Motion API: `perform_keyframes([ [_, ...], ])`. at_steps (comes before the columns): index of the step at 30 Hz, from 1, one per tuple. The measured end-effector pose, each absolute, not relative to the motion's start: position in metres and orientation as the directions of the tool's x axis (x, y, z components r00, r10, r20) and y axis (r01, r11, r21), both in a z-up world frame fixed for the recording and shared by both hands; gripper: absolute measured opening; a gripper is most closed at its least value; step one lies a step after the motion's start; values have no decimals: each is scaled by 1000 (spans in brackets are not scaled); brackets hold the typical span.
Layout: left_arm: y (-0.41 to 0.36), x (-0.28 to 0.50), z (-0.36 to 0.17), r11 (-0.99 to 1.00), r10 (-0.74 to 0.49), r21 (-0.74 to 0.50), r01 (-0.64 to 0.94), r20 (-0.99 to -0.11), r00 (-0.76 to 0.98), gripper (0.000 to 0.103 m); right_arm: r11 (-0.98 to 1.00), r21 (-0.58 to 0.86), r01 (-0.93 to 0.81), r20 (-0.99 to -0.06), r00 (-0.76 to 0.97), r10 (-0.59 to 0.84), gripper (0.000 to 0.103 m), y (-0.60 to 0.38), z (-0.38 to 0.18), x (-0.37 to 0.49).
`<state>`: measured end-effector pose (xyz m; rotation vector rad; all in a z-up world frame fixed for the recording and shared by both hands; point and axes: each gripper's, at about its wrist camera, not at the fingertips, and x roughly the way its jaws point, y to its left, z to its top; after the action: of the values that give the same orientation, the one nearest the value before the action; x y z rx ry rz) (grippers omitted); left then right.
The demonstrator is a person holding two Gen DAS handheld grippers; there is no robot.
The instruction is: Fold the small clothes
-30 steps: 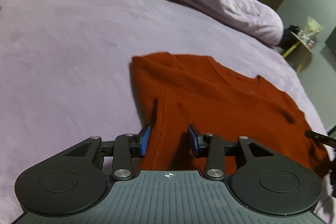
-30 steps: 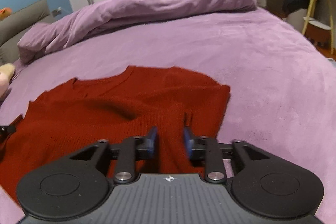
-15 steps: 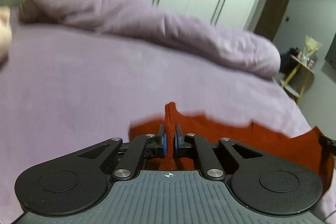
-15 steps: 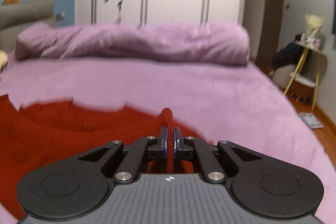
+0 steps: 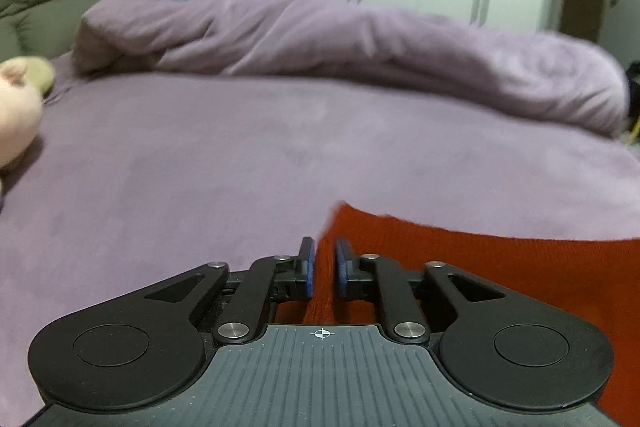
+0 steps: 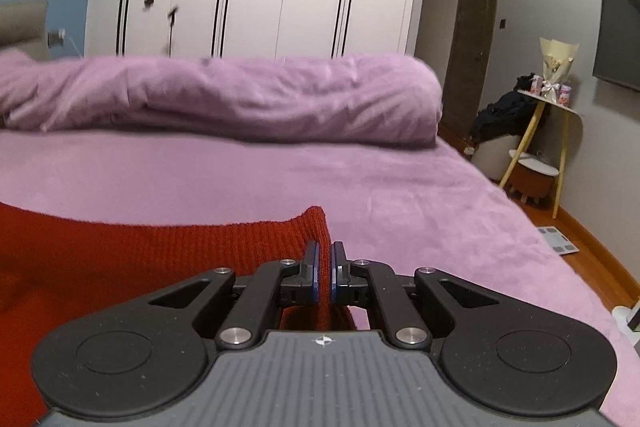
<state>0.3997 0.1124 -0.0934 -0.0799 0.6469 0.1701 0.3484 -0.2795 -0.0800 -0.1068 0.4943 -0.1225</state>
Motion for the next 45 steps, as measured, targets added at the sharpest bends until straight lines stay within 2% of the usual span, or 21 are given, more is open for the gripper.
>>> perform_keyframes([
  [2, 113, 390, -96, 977, 155, -26, -213, -604, 782, 22, 981, -148, 123, -506, 843, -182, 5, -278, -90, 356],
  [4, 110, 375, -95, 983, 68, -104, -154, -570, 819, 28, 980, -110, 169, -491, 847, -201, 8, -276, -90, 350],
  [5, 105, 370, -96, 982, 0, -154, -105, -561, 828, 36, 985, -61, 163, -473, 864, -173, 11, -271, -89, 343],
  [7, 93, 369, -100, 974, -92, -222, -41, -555, 827, 43, 996, 48, 72, -467, 883, -41, 11, -251, -89, 333],
  [11, 69, 381, -117, 960, -203, -277, 49, -559, 804, 54, 908, 327, -260, -510, 761, 402, 10, -190, -109, 335],
  [14, 62, 399, -135, 973, -168, -230, 32, -600, 782, 54, 884, 321, -339, -528, 711, 464, 9, -169, -125, 343],
  [17, 69, 408, -150, 987, -96, -158, -2, -610, 786, 52, 922, 248, -296, -548, 742, 386, 6, -192, -137, 356],
  [19, 83, 409, -153, 981, -115, -193, -2, -594, 796, 48, 952, 224, -208, -571, 764, 301, 5, -230, -143, 366],
  [21, 96, 408, -154, 975, -122, -222, -14, -586, 801, 33, 961, 258, -101, -574, 784, 236, 4, -277, -143, 372],
  [23, 109, 406, -156, 963, -149, -269, -15, -579, 802, 27, 954, 301, 2, -557, 812, 174, 2, -318, -142, 370],
  [25, 119, 404, -156, 948, -169, -318, -26, -569, 805, 26, 947, 313, 74, -546, 830, 115, 2, -339, -143, 364],
  [28, 120, 398, -151, 957, -163, -290, -13, -575, 801, 26, 946, 307, 106, -547, 833, 85, 2, -344, -148, 365],
  [29, 119, 395, -149, 963, -153, -268, -9, -578, 802, 27, 956, 274, 108, -555, 829, 66, 3, -337, -147, 366],
  [30, 118, 394, -146, 968, -143, -249, -8, -583, 800, 34, 966, 236, 107, -561, 827, 45, 3, -330, -146, 366],
  [31, 117, 393, -143, 975, -121, -224, -18, -591, 797, 44, 973, 204, 108, -566, 824, 27, 3, -324, -144, 365],
  [32, 116, 387, -138, 981, -82, -188, -41, -604, 793, 60, 979, 176, 107, -570, 821, 12, 4, -319, -143, 365],
  [34, 117, 372, -130, 986, -65, -161, -43, -613, 787, 61, 985, 135, 109, -580, 815, -11, 5, -308, -133, 357],
  [36, 117, 351, -124, 985, -108, -171, 2, -614, 782, 67, 992, 123, 30, -553, 832, 43, 6, -292, -121, 346],
  [39, 111, 330, -128, 997, -64, -69, 25, -654, 753, 69, 995, 47, -87, -543, 834, 99, 6, -275, -115, 312],
  [41, 113, 323, -135, 1000, -19, -19, 8, -667, 745, 70, 994, -57, -98, -571, 820, 48, 6, -271, -127, 295],
  [45, 124, 320, -132, 995, 11, -61, -75, -702, 712, 69, 984, -179, 9, -540, 835, -105, 6, -295, -135, 274],
])
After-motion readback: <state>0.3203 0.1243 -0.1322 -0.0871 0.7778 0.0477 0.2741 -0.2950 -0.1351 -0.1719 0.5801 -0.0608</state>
